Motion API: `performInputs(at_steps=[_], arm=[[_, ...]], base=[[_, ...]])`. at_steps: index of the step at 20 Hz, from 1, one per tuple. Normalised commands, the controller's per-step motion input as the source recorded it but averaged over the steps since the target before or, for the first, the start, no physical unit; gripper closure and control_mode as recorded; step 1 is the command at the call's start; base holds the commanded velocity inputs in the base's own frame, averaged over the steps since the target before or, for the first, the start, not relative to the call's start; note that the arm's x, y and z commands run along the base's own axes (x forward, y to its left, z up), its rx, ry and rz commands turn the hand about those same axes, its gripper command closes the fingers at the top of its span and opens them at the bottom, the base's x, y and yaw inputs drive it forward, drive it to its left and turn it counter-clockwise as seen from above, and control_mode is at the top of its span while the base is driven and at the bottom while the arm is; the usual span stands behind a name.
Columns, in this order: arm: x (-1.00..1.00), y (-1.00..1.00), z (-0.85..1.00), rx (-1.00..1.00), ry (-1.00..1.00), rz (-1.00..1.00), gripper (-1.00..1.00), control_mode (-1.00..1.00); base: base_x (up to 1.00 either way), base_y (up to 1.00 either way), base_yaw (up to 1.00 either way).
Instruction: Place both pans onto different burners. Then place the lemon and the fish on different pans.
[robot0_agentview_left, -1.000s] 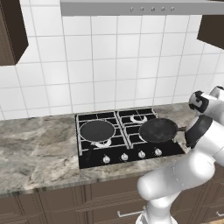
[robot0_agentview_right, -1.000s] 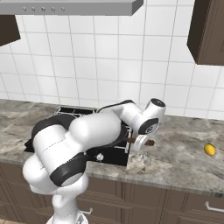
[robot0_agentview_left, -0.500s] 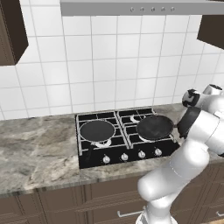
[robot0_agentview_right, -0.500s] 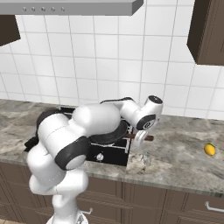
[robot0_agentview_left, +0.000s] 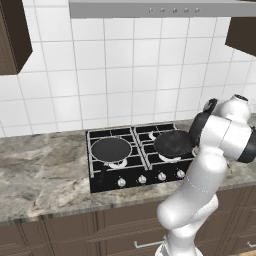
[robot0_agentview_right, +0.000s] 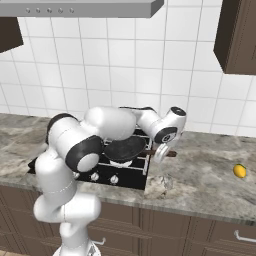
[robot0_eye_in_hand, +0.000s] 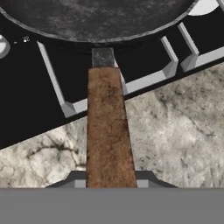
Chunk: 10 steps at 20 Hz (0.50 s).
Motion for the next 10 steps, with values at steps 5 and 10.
performInputs(at_steps=[5,10], arm=[[0.19,0.00,-0.45,0.00,0.00,0.00,1.00,-1.00],[0.18,0.01,-0.43,0.00,0.00,0.00,1.00,-1.00]], base=[[0.00,0.00,0.00],[0.00,0.00,0.00]])
